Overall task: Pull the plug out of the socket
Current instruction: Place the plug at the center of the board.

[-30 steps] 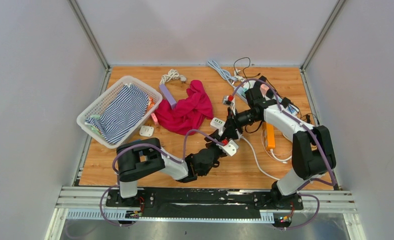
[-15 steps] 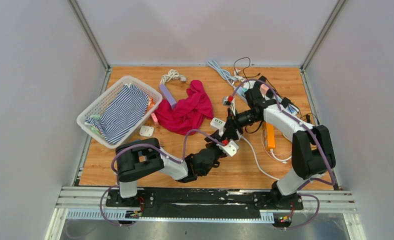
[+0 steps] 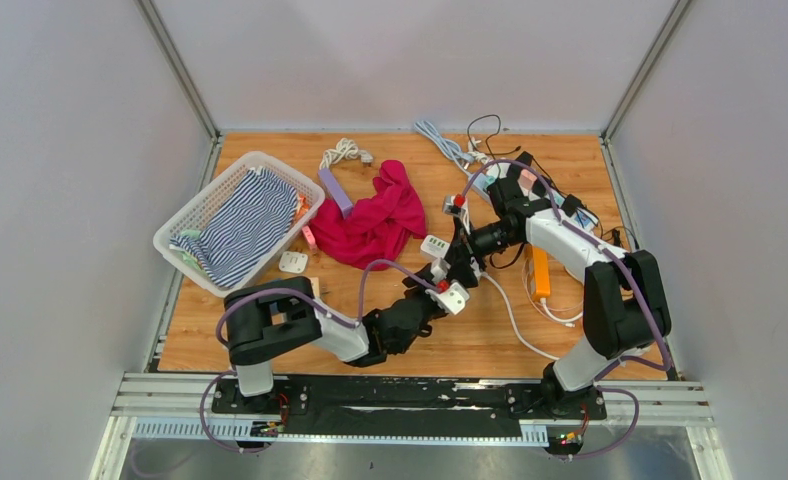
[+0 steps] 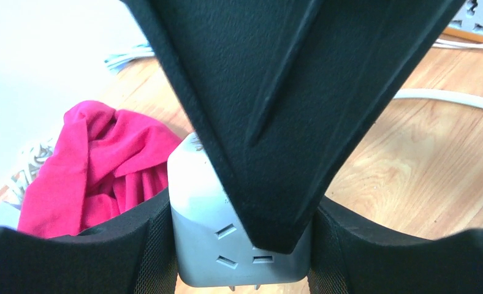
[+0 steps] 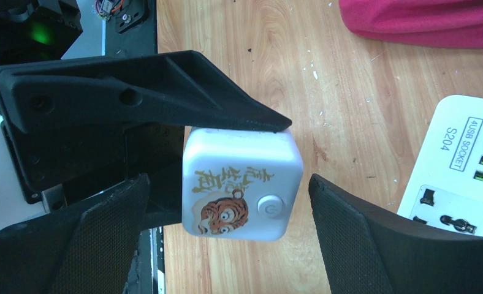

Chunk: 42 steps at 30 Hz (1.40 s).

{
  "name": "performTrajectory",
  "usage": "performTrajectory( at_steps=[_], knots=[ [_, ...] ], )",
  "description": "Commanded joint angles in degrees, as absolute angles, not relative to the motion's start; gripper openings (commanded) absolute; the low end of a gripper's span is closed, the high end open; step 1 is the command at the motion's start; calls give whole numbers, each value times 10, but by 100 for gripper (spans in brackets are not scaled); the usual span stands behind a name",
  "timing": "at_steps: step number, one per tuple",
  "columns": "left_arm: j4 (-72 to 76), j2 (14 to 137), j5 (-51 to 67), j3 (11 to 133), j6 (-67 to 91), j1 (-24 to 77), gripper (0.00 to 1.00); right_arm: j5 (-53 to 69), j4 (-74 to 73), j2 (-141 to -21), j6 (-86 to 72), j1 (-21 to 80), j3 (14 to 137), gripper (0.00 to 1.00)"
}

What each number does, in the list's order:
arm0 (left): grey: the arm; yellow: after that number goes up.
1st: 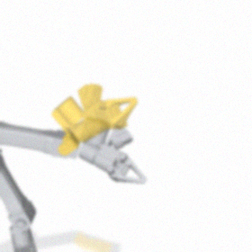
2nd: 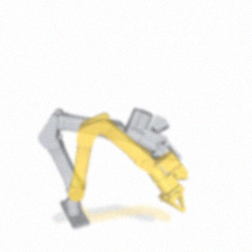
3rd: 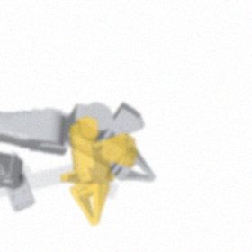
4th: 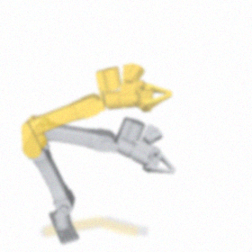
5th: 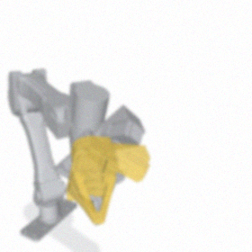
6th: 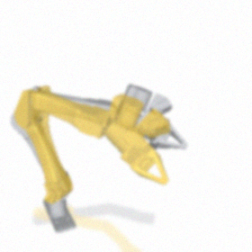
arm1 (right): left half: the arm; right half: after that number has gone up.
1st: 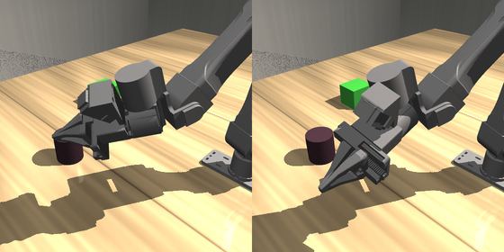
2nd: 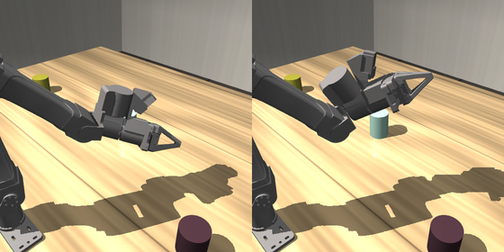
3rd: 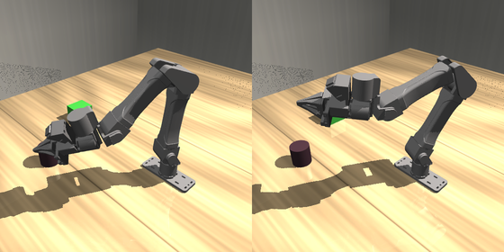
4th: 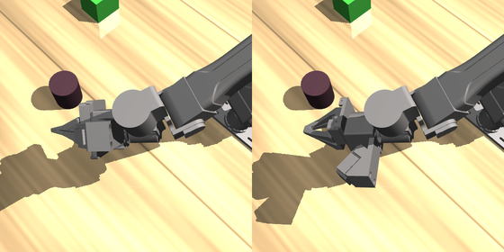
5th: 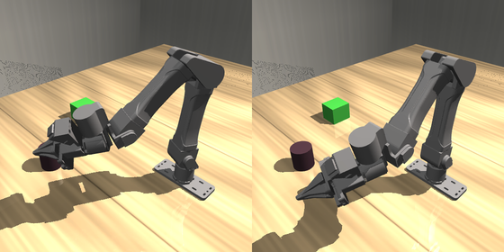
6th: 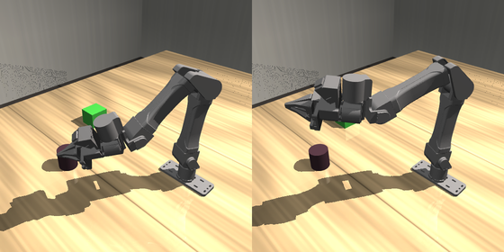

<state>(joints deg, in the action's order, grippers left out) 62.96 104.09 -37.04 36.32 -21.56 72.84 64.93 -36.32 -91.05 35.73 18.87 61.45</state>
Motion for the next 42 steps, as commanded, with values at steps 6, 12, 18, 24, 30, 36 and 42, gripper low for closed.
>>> performTrajectory(
  at_steps=[6, 12, 18, 24, 30, 36, 42],
  knots=[
    [651, 999, -374, 329, -184, 728, 0, 660, -390, -905, 377, 199, 631, 100],
    [628, 972, -380, 304, -152, 727, 0, 660, -400, -899, 386, 197, 635, 100],
    [602, 958, -391, 292, -122, 724, 0, 665, -406, -897, 391, 194, 637, 100],
    [571, 939, -388, 283, -83, 713, 0, 666, -410, -897, 395, 192, 637, 100],
    [527, 907, -367, 275, -22, 692, 0, 667, -411, -896, 397, 191, 638, 100],
    [485, 867, -310, 256, 57, 656, 0, 666, -413, -896, 399, 190, 638, 100],
    [476, 829, -240, 223, 143, 599, 0, 664, -414, -894, 401, 189, 638, 100]
  ],
)
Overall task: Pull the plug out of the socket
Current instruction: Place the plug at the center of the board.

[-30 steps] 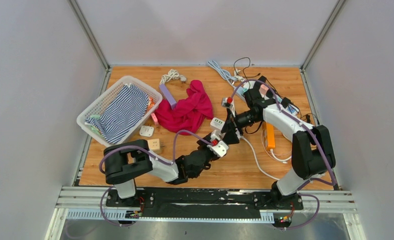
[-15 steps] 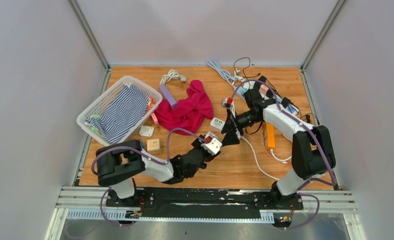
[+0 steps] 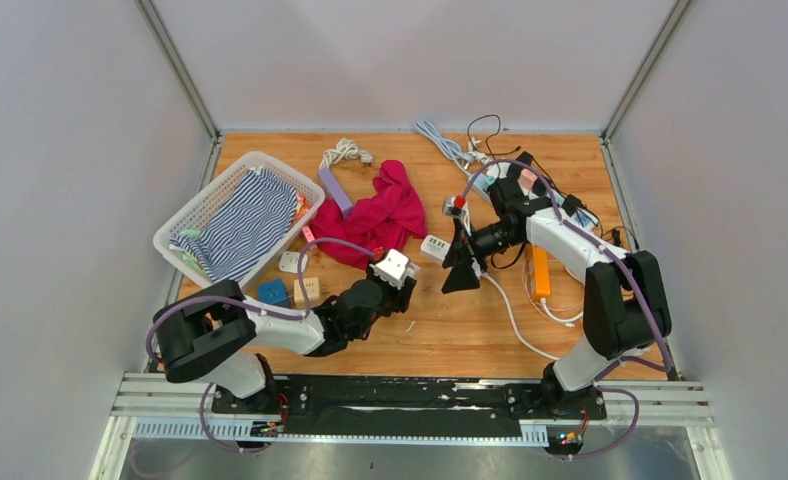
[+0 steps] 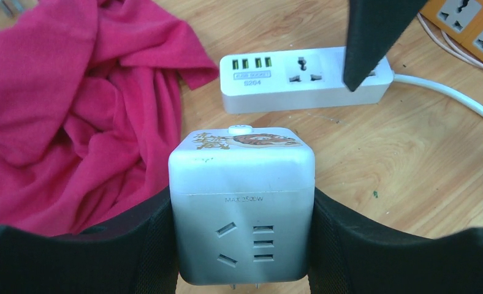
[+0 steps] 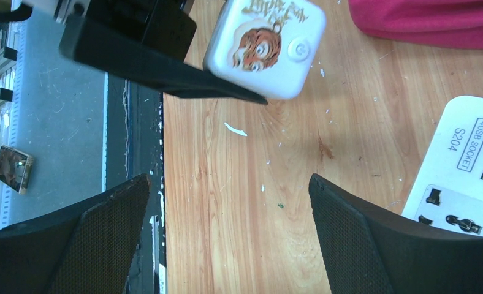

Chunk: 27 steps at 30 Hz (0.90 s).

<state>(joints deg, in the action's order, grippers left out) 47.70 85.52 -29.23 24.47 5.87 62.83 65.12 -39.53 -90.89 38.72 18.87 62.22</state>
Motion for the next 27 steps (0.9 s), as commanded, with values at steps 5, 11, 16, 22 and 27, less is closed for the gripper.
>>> performTrajectory(
  at_steps=[5, 11, 16, 22, 27],
  knots=[
    [472, 798, -205, 198, 206, 556, 0, 663, -414, -895, 402, 187, 638, 100],
    [395, 762, -199, 201, 275, 508, 0, 661, -414, -895, 403, 187, 637, 100],
    [338, 736, -231, 200, 305, 485, 0, 659, -414, -898, 404, 186, 637, 100],
    [301, 711, -275, 195, 323, 468, 0, 655, -414, -900, 405, 186, 636, 100],
    [285, 694, -296, 192, 333, 455, 0, 653, -414, -901, 406, 186, 636, 100]
  ],
)
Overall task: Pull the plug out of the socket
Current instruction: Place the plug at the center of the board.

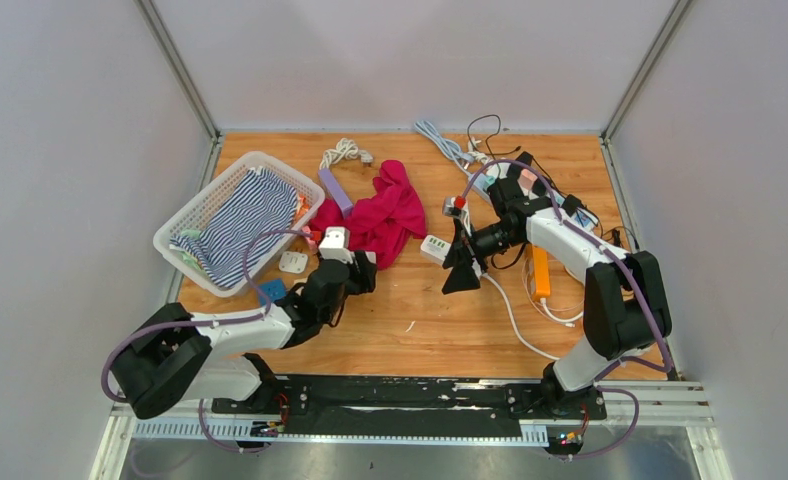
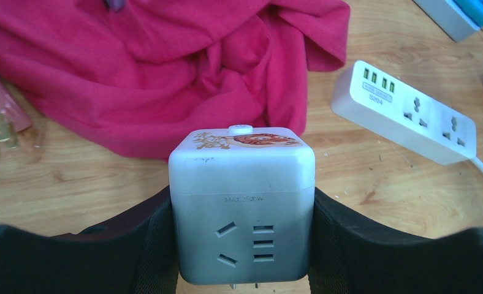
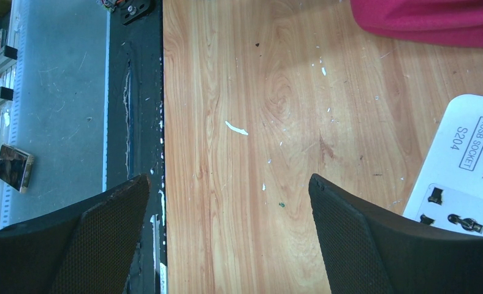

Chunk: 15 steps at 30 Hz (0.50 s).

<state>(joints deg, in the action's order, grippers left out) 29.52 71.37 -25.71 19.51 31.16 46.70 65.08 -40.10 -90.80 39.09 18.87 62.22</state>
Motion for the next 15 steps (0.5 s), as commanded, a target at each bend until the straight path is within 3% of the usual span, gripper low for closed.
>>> performTrajectory(
  at_steps=[1, 15],
  knots=[
    [284, 693, -297, 192, 333, 452, 0, 653, -414, -901, 406, 186, 636, 100],
    [263, 678, -319, 182, 383, 416, 0, 653, -414, -901, 408, 186, 636, 100]
  ],
)
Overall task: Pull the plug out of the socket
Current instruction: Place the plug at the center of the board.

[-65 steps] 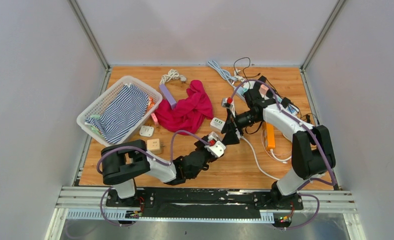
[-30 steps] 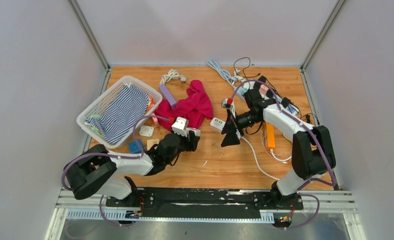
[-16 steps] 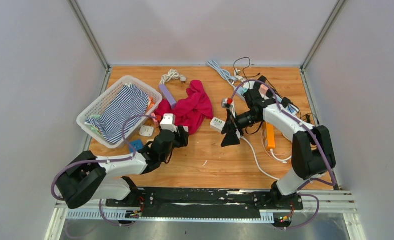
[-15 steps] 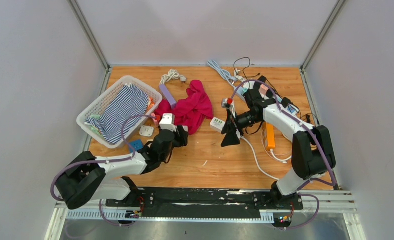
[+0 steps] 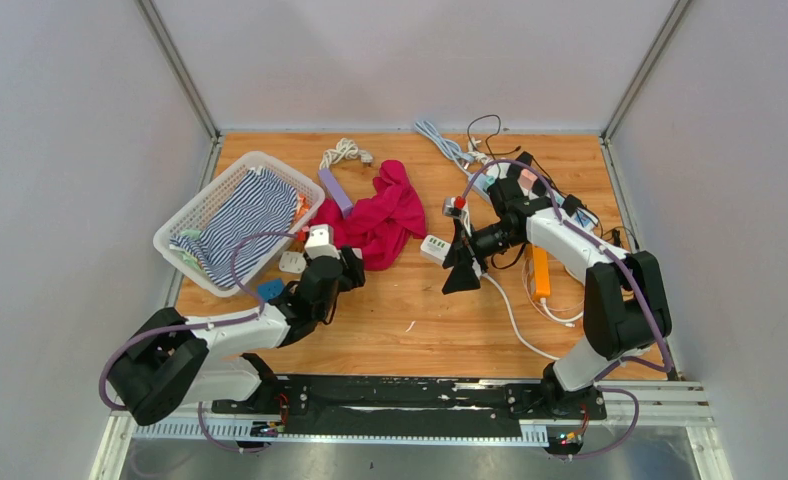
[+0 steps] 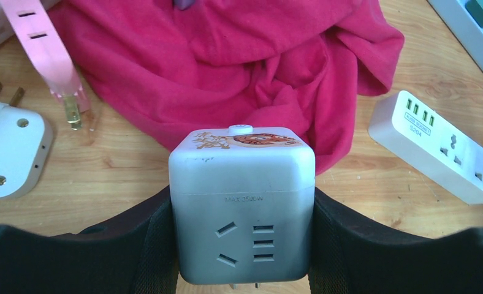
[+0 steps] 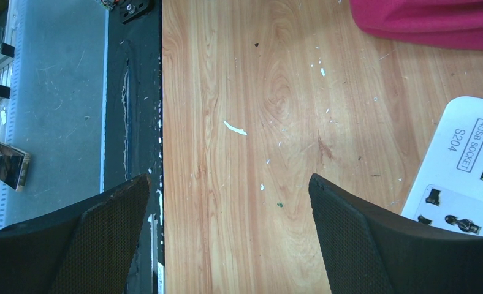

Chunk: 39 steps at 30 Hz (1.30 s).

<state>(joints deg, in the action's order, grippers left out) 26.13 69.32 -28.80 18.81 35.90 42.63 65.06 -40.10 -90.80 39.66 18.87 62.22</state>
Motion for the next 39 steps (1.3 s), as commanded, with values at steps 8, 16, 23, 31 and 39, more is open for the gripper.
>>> performTrajectory(
  at_steps=[8, 16, 23, 31, 39],
  knots=[
    [244, 673, -337, 178, 423, 393, 0, 653, -414, -902, 408, 186, 635, 100],
    [232, 672, -359, 173, 445, 382, 0, 651, -414, -902, 410, 186, 635, 100],
    [218, 677, -377, 174, 464, 371, 1, 651, -415, -902, 410, 186, 635, 100],
    [199, 685, -387, 175, 486, 360, 3, 650, -415, -902, 412, 186, 635, 100],
    [176, 694, -400, 184, 496, 356, 4, 650, -415, -904, 411, 186, 635, 100]
  ],
)
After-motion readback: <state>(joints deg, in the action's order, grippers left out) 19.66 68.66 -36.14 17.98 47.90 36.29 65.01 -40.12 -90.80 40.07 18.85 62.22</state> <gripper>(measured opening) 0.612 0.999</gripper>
